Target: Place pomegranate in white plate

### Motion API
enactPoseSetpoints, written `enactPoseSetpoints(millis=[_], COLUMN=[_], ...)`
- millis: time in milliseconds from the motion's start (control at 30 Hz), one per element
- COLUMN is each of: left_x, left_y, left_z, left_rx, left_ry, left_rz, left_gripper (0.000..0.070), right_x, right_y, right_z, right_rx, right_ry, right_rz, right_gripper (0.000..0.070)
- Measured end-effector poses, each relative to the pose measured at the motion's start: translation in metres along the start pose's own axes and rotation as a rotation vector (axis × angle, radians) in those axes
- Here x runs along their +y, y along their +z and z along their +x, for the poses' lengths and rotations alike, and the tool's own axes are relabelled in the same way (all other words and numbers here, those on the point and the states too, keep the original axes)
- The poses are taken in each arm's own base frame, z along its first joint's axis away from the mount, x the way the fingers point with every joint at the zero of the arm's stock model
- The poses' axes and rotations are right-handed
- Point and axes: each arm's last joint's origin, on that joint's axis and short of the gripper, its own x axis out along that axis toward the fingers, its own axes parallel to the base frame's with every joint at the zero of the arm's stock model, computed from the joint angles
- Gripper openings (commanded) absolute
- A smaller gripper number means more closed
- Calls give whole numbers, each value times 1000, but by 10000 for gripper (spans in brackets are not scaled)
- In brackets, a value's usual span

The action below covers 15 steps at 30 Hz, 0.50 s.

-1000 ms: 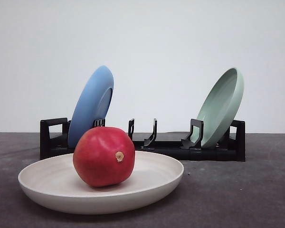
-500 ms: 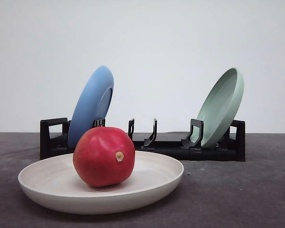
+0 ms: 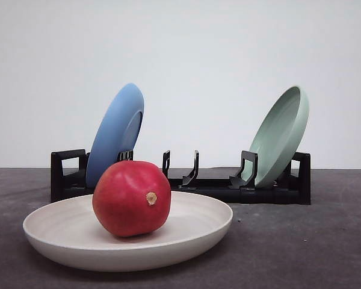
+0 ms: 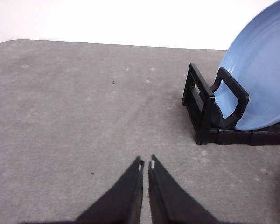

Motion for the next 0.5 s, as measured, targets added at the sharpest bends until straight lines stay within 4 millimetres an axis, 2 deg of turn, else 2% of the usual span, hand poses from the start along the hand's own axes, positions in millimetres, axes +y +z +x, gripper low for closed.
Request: enactPoseSetpoints(millis=[500], left_x=[0], left_y=[0], left_z=[0], left_rx=[0], left_ry=[0], left_rz=[0], left_gripper=[0], right_x=[0], right_y=[0], right_z=[0], right_rx=[0], right_ry=[0], right_rz=[0], right_gripper=[28])
